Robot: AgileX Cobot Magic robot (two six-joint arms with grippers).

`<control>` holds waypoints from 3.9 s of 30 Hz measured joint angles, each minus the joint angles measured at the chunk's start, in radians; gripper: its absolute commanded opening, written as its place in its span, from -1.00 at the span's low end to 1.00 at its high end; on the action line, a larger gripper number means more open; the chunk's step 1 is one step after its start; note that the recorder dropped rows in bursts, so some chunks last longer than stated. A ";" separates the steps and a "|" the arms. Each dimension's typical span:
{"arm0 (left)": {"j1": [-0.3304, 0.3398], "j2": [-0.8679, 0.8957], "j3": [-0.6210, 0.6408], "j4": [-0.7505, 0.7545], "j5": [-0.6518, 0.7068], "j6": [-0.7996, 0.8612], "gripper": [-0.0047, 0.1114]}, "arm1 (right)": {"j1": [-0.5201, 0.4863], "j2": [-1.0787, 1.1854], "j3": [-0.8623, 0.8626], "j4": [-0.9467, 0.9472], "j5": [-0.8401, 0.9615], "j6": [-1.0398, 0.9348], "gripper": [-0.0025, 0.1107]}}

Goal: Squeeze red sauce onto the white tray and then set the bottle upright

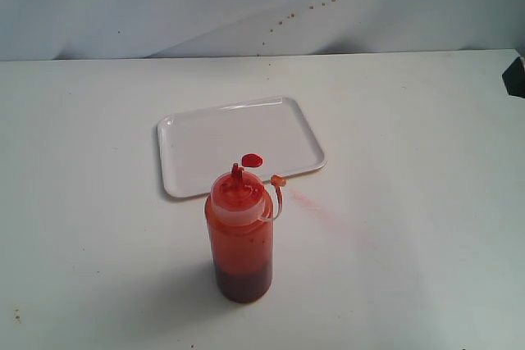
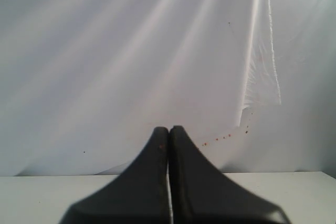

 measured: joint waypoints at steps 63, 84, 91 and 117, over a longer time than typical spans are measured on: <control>0.145 0.000 0.082 -0.996 0.372 1.173 -0.92 | 0.000 0.000 0.000 0.002 0.000 0.000 -0.96; 0.179 0.000 0.082 -0.994 0.372 1.174 -0.92 | 0.000 0.000 0.000 0.002 0.000 0.000 -0.96; 0.179 0.000 0.082 -0.993 0.372 1.174 -0.92 | 0.000 0.000 0.000 0.002 0.000 0.000 -0.96; 0.179 0.000 0.082 -0.993 0.372 1.176 -0.92 | 0.000 0.000 0.000 0.024 -0.039 0.000 -0.96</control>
